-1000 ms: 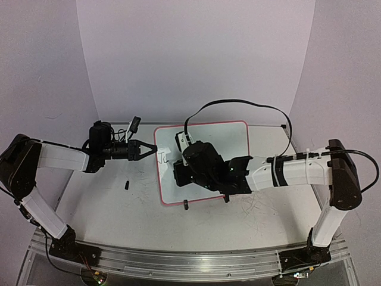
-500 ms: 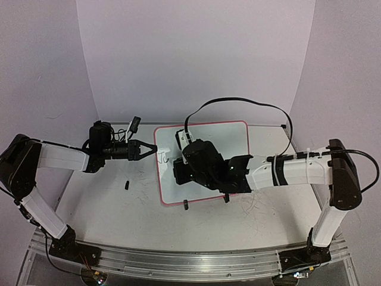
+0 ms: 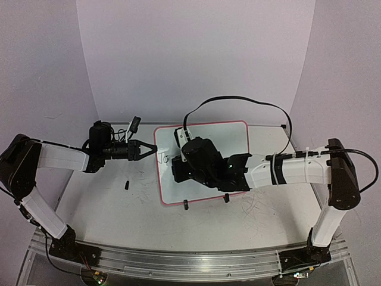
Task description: Write a sentence on the whiteboard
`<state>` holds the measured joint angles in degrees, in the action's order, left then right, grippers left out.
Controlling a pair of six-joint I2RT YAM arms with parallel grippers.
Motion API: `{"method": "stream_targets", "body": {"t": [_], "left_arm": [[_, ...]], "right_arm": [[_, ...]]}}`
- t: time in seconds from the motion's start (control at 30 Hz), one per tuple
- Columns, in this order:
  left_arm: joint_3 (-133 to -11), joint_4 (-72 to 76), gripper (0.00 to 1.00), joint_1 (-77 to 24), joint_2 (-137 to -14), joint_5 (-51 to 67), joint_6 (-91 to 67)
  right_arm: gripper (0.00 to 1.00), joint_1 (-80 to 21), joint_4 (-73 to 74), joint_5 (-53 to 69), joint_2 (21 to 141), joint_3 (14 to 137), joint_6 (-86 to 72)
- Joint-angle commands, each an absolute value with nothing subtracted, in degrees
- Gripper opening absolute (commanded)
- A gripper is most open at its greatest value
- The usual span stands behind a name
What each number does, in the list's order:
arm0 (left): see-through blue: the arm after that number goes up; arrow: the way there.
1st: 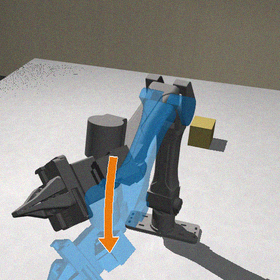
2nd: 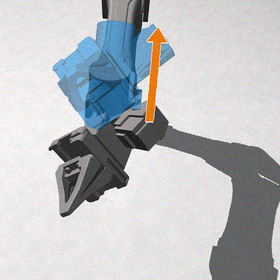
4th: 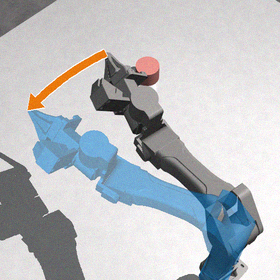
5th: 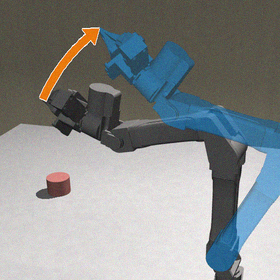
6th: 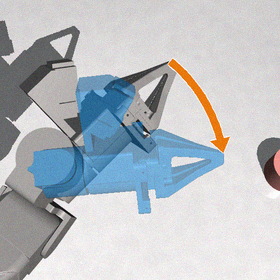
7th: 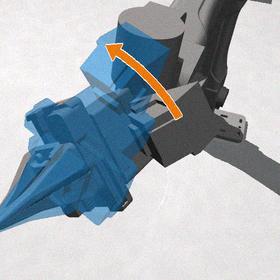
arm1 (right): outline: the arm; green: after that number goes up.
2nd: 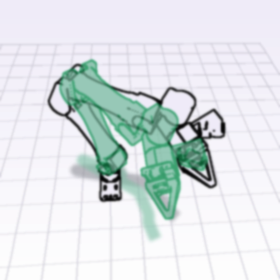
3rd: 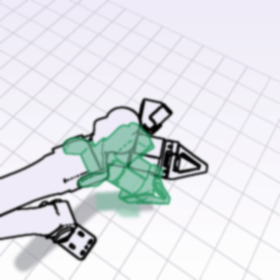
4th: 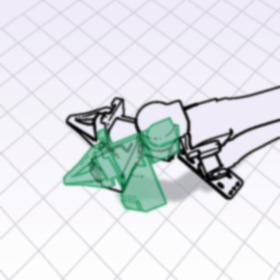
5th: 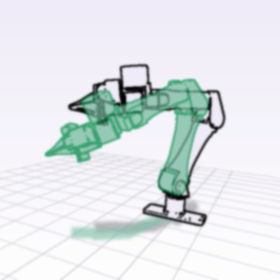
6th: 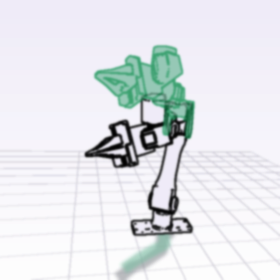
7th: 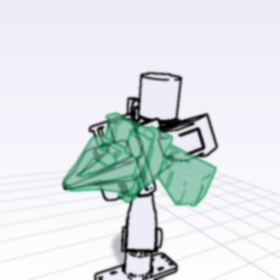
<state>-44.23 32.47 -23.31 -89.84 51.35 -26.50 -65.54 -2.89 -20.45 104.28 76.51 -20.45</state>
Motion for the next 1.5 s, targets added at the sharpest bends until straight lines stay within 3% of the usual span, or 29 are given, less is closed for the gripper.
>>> {"method": "stream_targets", "body": {"t": [0.0,0.4,0.73,1.0,1.47], "left_arm": [[-45.97,35.33,0.00,-23.41,-87.11,53.36,-27.24],[-45.38,35.32,0.00,-23.40,-86.32,52.92,-26.99],[-45.41,35.33,0.00,-23.38,-86.96,52.55,-27.02],[-45.62,35.34,0.00,-23.37,-87.35,52.58,-27.26],[-45.43,35.33,0.00,-23.32,-86.99,52.91,-27.07]], "right_arm": [[0.00,-65.24,-3.61,-19.79,106.02,78.62,-20.36],[0.00,-65.42,-3.36,-19.05,105.64,79.66,-20.06],[0.00,-66.01,-7.73,-19.66,97.14,70.52,-17.80],[0.00,-65.95,-6.18,-24.00,97.24,70.12,-17.34],[0.00,-65.92,-6.11,-20.74,101.24,75.04,-16.24]]}}
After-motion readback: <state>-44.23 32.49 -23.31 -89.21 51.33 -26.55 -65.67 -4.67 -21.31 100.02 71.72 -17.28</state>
